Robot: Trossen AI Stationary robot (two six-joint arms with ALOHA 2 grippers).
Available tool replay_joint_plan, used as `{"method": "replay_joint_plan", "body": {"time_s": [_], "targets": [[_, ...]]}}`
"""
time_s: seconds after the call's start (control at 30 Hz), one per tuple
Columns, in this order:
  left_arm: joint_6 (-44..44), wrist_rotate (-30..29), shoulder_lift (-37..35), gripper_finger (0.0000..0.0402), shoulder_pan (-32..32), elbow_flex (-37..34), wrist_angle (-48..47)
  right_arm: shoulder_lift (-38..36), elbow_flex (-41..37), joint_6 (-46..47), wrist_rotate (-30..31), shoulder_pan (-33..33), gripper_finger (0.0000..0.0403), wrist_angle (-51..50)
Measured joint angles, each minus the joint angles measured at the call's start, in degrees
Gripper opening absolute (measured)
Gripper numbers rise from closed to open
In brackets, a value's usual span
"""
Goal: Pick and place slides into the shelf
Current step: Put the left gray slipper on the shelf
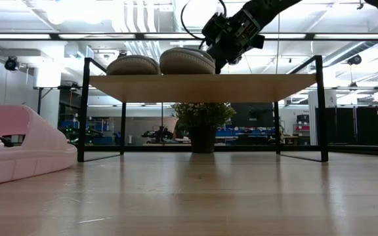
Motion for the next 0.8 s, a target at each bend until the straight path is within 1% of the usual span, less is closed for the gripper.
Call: {"method": "replay_joint_plan", "body": {"time_s": [0.17, 0.37, 0.47, 0.6, 0.8], "targets": [[0.02, -0.01, 0.0, 0.0128, 0.04, 0.0, 0.0, 1.15, 0.0, 0.59, 0.02, 0.44, 0.0011, 0.63], [0.0, -0.01, 0.0, 0.0128, 0.02, 0.0, 0.0, 1.01, 0.0, 5.42, 0.62, 0.49, 0.0024, 5.94], [0.0, -0.01, 0.0, 0.0128, 0.02, 0.0, 0.0, 0.79, 0.03, 6.74, 2.86, 0.49, 0.0037, 7.31], [0.02, -0.01, 0.0, 0.0128, 0.02, 0.0, 0.0, 0.81, 0.04, 7.17, 3.44, 0.49, 0.006, 7.37], [0.02, -0.01, 0.0, 0.0128, 0.02, 0.0, 0.0, 0.81, 0.04, 10.37, 4.63, 0.46, 0.0111, 7.64]]}}
